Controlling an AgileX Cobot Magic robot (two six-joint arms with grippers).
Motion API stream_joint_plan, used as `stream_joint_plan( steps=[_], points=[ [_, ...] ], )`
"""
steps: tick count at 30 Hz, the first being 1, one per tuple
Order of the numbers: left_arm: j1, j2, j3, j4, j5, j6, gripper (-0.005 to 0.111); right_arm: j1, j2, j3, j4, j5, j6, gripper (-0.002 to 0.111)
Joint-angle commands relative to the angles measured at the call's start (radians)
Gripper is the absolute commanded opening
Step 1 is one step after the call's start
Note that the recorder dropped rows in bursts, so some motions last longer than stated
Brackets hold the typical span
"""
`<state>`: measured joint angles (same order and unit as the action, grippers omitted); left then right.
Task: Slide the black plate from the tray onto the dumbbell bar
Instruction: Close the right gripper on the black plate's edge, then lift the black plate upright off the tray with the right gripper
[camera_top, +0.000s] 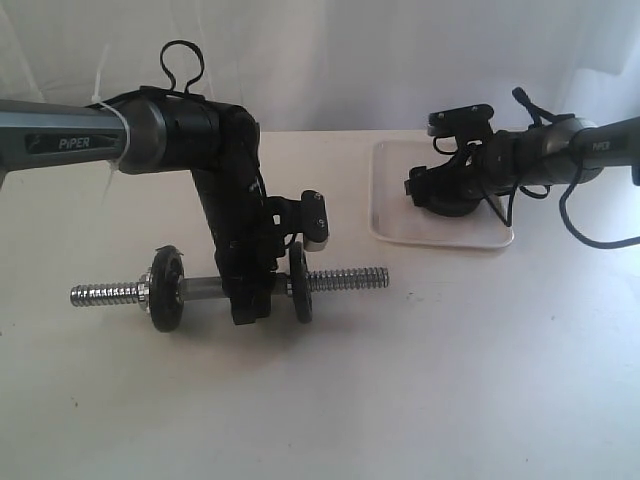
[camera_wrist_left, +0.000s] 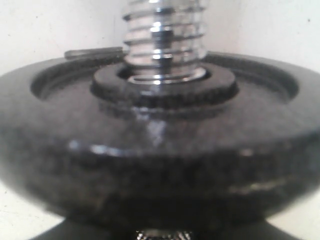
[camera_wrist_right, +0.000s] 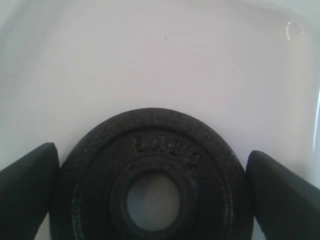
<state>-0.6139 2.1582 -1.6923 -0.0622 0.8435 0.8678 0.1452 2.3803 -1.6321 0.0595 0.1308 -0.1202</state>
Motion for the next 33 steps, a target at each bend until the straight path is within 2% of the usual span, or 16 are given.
stream_joint_plan(
  steps=[1, 6, 12, 17, 24, 33],
  points=[
    [0.0, -0.016, 0.003, -0.077, -0.005, -0.005, 0.0, -0.008, 0.018, 0.028, -0.06, 0.139, -0.061, 0.0],
    [0.0, -0.016, 0.003, -0.14, -0.003, -0.016, 0.0, -0.008, -0.016, 0.028, -0.051, 0.15, -0.061, 0.0],
    [0.0, -0.016, 0.003, -0.146, -0.003, -0.016, 0.0, -0.006, -0.068, 0.052, -0.02, 0.145, -0.096, 0.0],
    [0.0, -0.016, 0.003, -0.142, -0.001, -0.016, 0.0, -0.006, -0.118, 0.075, 0.171, 0.157, -0.28, 0.0],
    [0.0, -0.016, 0.003, -0.131, 0.037, -0.016, 0.0, -0.006, -0.159, 0.084, 0.542, 0.258, -0.635, 0.0],
    [0.0, -0.016, 0.003, -0.16, -0.003, -0.016, 0.0, -0.006, -0.203, 0.086, 0.743, 0.363, -0.827, 0.0]
  ],
)
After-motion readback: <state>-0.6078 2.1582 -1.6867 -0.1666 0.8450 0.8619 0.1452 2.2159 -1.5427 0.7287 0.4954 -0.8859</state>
